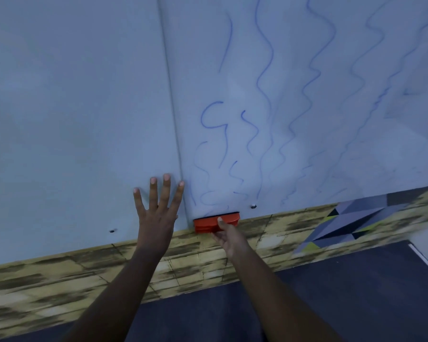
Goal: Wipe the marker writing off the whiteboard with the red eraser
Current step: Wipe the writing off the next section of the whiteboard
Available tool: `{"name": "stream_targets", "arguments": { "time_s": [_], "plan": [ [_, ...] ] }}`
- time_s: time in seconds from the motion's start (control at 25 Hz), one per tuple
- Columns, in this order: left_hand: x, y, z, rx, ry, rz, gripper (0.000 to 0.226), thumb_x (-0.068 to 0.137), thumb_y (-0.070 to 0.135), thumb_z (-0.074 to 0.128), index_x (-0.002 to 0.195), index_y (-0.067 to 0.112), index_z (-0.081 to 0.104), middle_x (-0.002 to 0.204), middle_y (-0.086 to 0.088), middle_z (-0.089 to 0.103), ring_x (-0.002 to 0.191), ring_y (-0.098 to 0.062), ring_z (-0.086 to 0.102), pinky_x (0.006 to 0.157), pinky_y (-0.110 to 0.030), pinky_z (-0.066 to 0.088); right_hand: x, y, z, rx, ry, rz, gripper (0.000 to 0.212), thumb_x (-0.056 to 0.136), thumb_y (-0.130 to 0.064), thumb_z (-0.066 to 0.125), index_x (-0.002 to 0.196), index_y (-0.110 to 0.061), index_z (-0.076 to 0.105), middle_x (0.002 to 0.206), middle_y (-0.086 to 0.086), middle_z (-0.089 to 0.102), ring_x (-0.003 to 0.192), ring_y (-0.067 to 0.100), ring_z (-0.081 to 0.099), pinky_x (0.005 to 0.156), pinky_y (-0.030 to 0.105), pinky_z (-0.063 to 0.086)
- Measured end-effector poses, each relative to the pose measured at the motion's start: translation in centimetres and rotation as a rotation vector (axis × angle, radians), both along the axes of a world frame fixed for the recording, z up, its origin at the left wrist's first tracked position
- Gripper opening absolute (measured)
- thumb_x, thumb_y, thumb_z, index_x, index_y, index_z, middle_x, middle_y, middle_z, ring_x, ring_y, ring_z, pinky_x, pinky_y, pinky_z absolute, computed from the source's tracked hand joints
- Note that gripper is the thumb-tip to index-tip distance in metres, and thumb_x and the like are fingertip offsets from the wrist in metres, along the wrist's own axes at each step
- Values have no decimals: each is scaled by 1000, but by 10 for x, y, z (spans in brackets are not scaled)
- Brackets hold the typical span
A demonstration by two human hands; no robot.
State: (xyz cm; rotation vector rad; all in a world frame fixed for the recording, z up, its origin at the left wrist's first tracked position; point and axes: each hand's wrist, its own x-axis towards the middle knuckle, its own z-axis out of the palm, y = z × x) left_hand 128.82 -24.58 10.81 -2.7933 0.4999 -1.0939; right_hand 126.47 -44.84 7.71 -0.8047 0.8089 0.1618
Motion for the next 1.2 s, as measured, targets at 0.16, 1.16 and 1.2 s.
{"name": "stream_targets", "arguments": {
  "time_s": [0.16,1.16,1.2],
  "plan": [
    [3,-4,0,-26,-76,-13,118,82,48,86,170,12,15,177,-20,-4,163,-45,-5,124,-74,-3,2,-20,38,21,-113,30,32,91,-13,79,116,-1,63,119,24,70,116,35,68,82,32,64],
    [20,-4,87,-319,-340,-64,55,106,24,62,158,13,47,168,-21,25,164,-29,11,118,-62,23,0,-42,78,-239,-211,-72,39,84,-27,86,105,-4,63,101,16,76,88,29,78,75,39,65],
    [22,-5,93,-326,-353,-74,55,106,25,62,158,13,47,168,-21,26,164,-28,10,118,-62,23,-1,-39,67,-226,-189,-75,43,83,-27,86,109,-2,64,103,17,76,89,29,78,76,39,65]
  ]
}}
